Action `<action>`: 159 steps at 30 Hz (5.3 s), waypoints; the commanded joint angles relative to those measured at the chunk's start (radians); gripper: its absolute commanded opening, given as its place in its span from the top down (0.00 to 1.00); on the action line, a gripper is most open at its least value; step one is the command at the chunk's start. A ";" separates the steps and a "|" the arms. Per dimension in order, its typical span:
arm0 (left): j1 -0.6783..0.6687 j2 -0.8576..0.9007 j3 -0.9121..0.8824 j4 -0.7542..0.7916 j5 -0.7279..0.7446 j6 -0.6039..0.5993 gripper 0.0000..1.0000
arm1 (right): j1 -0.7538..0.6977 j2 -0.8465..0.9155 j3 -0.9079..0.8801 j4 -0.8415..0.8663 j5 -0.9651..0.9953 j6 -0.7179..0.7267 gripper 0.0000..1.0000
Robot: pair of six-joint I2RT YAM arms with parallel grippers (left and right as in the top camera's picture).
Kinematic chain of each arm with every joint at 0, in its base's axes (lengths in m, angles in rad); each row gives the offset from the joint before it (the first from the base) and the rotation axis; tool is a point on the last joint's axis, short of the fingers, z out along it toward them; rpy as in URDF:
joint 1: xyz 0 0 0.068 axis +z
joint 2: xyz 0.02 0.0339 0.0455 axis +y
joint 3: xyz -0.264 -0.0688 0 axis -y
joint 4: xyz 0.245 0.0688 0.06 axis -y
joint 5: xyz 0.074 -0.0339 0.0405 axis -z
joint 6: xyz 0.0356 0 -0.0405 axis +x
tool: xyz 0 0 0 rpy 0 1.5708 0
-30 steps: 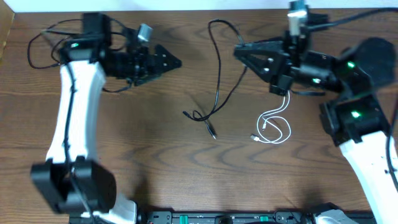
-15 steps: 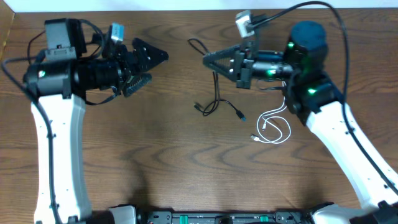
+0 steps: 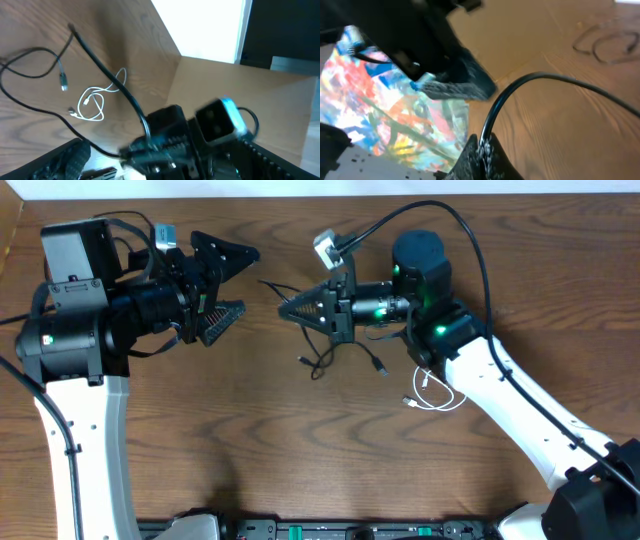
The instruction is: Untangle cables
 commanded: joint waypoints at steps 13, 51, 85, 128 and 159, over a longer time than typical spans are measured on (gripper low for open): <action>0.002 -0.003 0.000 -0.007 0.017 -0.040 0.36 | 0.063 -0.006 0.019 0.123 -0.011 0.060 0.99; 0.002 -0.003 0.000 -0.024 -0.074 -0.039 0.93 | 0.049 -0.006 0.019 0.089 -0.012 0.060 0.11; 0.018 -0.019 0.000 0.315 -1.463 0.316 0.93 | -0.132 -0.006 0.019 -0.813 0.446 -0.237 0.01; 0.504 0.417 -0.001 0.491 -1.265 0.340 0.92 | -0.126 -0.006 0.019 -0.868 0.480 -0.240 0.01; 0.607 0.308 -0.001 0.662 -0.895 0.201 0.93 | -0.119 -0.006 0.019 -0.869 0.506 -0.240 0.01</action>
